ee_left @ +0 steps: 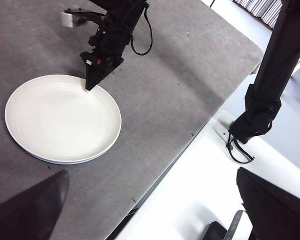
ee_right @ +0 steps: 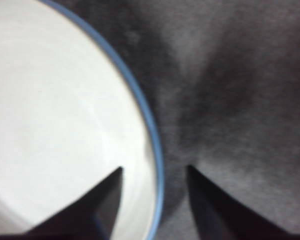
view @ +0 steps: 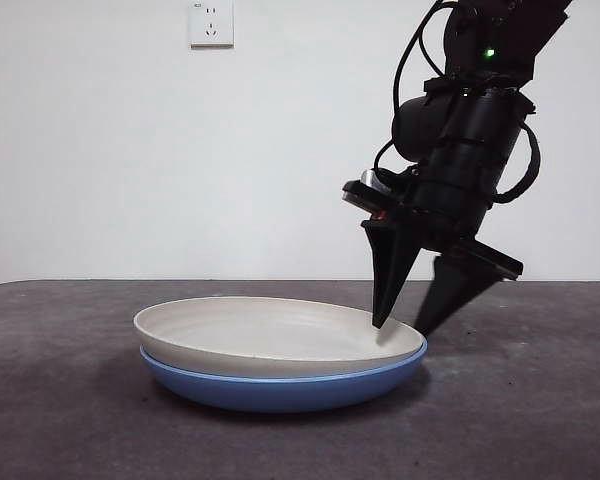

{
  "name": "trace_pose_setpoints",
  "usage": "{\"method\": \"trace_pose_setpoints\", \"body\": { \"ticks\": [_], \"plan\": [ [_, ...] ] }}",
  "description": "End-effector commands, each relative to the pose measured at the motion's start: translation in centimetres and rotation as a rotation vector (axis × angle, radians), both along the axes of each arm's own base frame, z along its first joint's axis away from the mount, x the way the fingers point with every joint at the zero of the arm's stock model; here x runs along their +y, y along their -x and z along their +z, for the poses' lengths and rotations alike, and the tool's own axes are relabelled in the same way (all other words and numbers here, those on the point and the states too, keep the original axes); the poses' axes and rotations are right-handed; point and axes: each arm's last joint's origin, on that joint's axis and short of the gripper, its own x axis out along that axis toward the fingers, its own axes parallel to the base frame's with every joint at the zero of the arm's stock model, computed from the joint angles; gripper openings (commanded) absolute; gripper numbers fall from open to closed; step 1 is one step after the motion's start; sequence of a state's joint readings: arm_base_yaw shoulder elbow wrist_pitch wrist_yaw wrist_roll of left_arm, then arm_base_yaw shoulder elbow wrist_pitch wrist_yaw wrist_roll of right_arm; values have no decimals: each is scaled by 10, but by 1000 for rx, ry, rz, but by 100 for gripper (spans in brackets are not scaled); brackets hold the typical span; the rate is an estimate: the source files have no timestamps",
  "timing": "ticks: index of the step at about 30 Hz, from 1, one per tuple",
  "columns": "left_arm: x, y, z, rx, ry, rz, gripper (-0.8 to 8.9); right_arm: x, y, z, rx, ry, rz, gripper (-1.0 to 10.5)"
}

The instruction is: Pick up the white plate, put it on the blue plate, put it on desk

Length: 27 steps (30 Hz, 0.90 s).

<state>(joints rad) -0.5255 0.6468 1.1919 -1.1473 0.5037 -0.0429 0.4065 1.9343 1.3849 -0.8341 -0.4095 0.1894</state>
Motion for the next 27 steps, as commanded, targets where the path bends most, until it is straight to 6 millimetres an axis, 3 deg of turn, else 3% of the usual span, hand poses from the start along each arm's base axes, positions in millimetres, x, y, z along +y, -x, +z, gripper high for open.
{"method": "trace_pose_setpoints", "body": {
  "ticks": [1,5,11,19,27],
  "plan": [
    [-1,0,3,-15,9,-11,634,-2,-3,10,-39,25,-6,324],
    [-1,0,3,-14,8,-11,634,-12,3,40,-113,15,-30,466],
    [-1,0,3,-11,7,-14,634,-30,40,104,-248,63,-56,541],
    [0,1,1,3,-1,-16,634,-55,125,182,-419,44,-55,583],
    [0,1,1,3,-1,-16,634,-80,204,213,-513,34,-27,582]
  ]
}}
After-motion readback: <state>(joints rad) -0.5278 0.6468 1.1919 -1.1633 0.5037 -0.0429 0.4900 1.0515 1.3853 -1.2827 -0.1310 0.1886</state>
